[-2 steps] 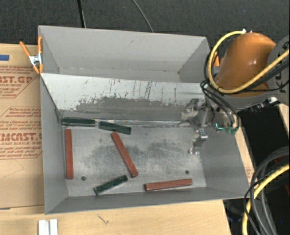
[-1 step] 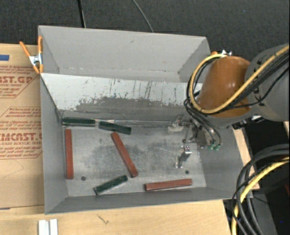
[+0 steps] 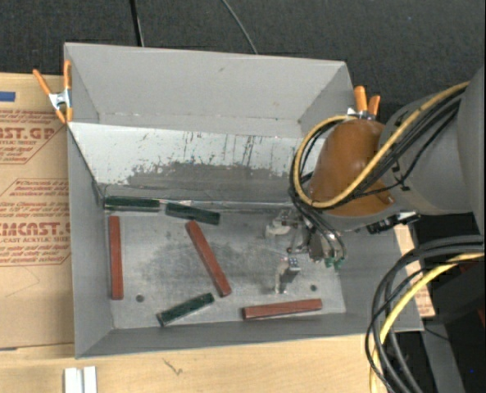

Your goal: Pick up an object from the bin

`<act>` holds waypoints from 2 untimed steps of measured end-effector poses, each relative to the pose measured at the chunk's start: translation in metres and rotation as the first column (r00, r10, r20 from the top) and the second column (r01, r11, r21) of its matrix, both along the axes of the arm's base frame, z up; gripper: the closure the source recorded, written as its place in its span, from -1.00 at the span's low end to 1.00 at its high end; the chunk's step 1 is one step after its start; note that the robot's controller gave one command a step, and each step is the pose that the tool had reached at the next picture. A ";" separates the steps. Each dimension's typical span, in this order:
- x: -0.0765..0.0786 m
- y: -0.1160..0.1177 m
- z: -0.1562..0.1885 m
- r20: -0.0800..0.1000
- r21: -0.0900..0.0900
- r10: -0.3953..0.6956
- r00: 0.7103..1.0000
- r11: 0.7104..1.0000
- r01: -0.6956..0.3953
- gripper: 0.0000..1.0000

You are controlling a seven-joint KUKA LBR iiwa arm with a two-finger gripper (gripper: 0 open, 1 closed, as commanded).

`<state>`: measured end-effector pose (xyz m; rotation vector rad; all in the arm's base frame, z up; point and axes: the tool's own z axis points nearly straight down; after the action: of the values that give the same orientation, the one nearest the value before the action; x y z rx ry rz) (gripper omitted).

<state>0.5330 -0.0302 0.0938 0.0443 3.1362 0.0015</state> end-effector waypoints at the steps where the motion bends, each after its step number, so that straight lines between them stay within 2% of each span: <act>1: -0.024 0.021 -0.020 0.022 -0.006 0.000 1.000 1.000 0.000 -1.00; 2: -0.031 0.031 0.023 -0.009 0.000 -0.067 0.998 0.998 0.067 -1.00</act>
Offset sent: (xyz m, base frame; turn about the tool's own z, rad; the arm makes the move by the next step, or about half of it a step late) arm -0.0252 0.0319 0.0439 0.0921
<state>0.5018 0.0011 0.1170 0.1497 3.1417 0.0013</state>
